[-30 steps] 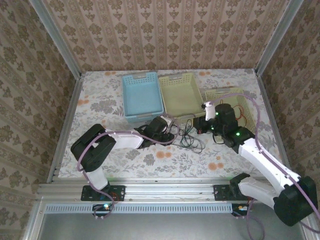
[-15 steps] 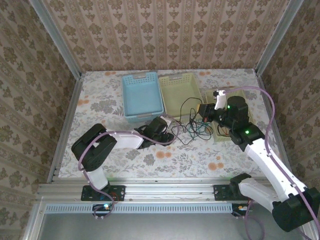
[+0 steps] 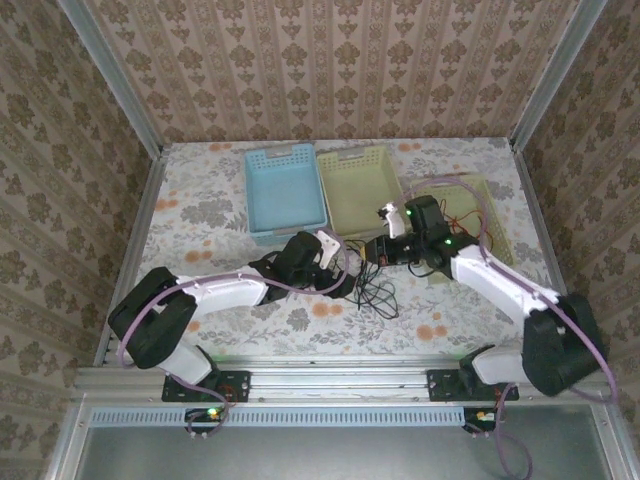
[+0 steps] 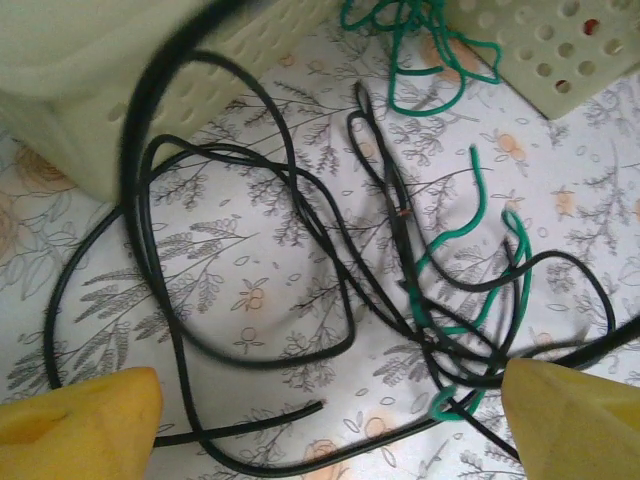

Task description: Untangle the cables

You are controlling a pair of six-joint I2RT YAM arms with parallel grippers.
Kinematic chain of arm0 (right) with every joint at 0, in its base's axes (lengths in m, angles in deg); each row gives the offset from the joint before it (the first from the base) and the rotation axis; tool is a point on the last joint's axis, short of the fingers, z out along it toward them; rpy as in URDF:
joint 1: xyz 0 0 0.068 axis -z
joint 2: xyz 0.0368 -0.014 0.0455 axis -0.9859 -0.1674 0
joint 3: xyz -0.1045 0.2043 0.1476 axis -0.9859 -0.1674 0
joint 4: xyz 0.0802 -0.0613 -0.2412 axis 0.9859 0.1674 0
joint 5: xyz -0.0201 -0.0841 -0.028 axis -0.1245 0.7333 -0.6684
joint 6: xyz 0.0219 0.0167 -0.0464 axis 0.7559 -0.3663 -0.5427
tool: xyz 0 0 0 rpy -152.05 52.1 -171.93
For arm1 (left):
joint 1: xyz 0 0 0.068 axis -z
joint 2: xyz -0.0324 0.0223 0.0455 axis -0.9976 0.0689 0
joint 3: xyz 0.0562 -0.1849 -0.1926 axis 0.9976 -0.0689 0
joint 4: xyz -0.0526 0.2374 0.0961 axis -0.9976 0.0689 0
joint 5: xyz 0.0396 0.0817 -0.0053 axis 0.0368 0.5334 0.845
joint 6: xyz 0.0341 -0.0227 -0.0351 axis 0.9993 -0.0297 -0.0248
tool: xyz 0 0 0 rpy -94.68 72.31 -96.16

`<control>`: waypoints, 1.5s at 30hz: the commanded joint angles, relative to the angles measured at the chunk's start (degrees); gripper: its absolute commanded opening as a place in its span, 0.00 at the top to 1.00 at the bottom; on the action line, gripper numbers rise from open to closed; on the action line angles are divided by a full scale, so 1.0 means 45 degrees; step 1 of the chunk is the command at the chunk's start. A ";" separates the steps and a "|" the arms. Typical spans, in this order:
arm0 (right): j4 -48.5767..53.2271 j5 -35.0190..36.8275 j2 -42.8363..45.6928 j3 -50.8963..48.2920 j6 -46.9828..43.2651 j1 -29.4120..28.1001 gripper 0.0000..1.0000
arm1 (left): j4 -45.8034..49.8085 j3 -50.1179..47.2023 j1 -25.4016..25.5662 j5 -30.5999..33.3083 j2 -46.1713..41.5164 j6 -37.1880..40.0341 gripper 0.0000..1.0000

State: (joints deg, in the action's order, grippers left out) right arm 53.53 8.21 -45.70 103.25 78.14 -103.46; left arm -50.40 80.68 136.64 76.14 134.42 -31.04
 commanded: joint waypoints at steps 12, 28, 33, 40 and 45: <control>0.1583 0.5331 0.0970 -0.0044 0.0272 0.0048 0.47 | 0.0675 0.0693 0.0453 0.0923 0.0170 0.0544 0.06; 0.2430 0.3665 0.1471 -0.1129 -0.0064 0.0815 0.41 | 0.0725 0.1826 0.0774 0.0582 0.1881 0.0750 0.03; 0.1797 0.3207 0.1736 -0.1169 0.0052 0.0813 0.33 | 0.0977 0.2038 0.0759 0.1159 0.2187 0.0673 0.06; 0.1026 0.4346 0.3172 -0.1598 0.0003 0.0834 0.33 | 0.1223 0.2118 0.0753 0.2323 0.2751 0.0310 0.10; 0.0966 0.6615 0.4584 -0.2333 0.0416 0.1101 0.31 | 0.1347 0.2108 0.0654 0.2939 0.3131 0.0008 0.19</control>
State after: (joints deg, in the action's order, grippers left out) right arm 58.47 30.68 -27.41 94.66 78.73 -99.46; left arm -46.19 88.90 139.66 86.50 147.34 -30.08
